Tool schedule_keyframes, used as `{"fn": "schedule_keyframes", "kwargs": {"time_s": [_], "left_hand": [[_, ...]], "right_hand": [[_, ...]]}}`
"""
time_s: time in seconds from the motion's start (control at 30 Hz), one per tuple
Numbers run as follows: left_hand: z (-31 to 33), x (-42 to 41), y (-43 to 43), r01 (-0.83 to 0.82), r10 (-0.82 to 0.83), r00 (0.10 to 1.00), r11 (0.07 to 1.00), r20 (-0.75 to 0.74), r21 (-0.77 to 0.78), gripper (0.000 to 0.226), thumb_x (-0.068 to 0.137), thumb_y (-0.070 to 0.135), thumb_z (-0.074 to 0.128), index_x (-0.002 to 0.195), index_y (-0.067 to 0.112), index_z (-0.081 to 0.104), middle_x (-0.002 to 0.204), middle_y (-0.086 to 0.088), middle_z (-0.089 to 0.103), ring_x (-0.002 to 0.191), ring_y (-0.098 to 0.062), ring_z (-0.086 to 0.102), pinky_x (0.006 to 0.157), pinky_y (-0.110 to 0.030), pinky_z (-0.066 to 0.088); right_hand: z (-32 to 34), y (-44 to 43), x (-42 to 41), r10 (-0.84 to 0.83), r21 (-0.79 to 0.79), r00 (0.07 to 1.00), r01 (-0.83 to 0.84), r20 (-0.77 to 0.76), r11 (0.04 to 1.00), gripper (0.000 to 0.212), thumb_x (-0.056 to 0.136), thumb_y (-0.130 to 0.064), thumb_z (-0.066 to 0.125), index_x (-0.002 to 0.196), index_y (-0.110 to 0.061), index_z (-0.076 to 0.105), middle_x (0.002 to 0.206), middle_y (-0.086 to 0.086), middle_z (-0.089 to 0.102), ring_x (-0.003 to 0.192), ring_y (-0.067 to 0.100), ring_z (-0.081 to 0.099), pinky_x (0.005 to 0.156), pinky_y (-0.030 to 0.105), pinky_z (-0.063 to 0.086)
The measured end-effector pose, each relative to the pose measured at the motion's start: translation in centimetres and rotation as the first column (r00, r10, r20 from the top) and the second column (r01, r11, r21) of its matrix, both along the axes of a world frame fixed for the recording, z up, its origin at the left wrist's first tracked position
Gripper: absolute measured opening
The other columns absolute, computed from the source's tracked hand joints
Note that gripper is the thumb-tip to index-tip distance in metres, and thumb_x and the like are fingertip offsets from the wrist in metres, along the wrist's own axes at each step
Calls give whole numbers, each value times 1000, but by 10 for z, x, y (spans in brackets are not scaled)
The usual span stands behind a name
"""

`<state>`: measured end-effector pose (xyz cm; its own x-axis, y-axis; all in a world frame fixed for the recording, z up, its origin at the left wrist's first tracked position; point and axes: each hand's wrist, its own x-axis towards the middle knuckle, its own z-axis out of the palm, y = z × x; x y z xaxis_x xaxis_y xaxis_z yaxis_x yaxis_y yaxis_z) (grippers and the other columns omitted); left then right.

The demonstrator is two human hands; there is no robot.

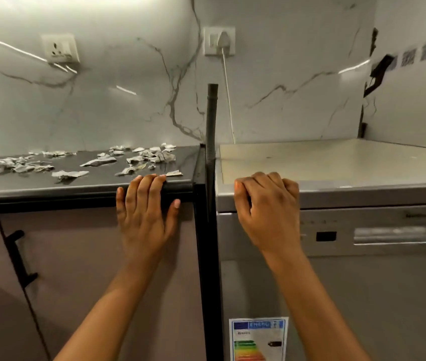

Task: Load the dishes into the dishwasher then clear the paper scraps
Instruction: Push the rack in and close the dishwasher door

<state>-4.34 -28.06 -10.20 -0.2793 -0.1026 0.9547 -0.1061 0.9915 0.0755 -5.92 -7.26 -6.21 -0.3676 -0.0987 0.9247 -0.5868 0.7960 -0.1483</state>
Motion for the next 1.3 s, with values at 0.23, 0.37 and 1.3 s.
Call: {"fn": "schedule_keyframes", "kwargs": {"time_s": [0.23, 0.37, 1.3], "left_hand": [[-7, -9, -5, -11, 7, 994, 999, -112, -33, 51, 96, 47, 36, 134, 15, 48, 135, -9, 50, 133, -24, 33, 116, -43, 12], [-9, -14, -8, -25, 19, 995, 998, -102, -59, 53, 97, 49, 34, 137, 15, 44, 138, -10, 47, 135, -25, 28, 117, -45, 8], [-18, -22, -7, -90, 73, 982, 992, -175, -92, 64, 98, 55, 30, 149, 15, 29, 153, -10, 31, 144, -28, 18, 115, -35, -14]], "right_hand": [[-5, 3, -6, 15, 25, 996, -12, -88, 1000, 42, 94, -37, 34, 87, -16, 70, 88, 0, 69, 83, 23, 59, 82, 34, 31], [-18, 9, 7, 160, -70, 981, -169, -113, 983, 30, 96, -28, 43, 102, -15, 69, 102, -1, 69, 98, 19, 59, 103, 36, 27], [-163, -1, 3, -138, -18, 974, 137, -182, 990, 54, 95, -33, 40, 145, -15, 29, 150, 4, 34, 139, 19, 28, 111, 50, 24]]}}
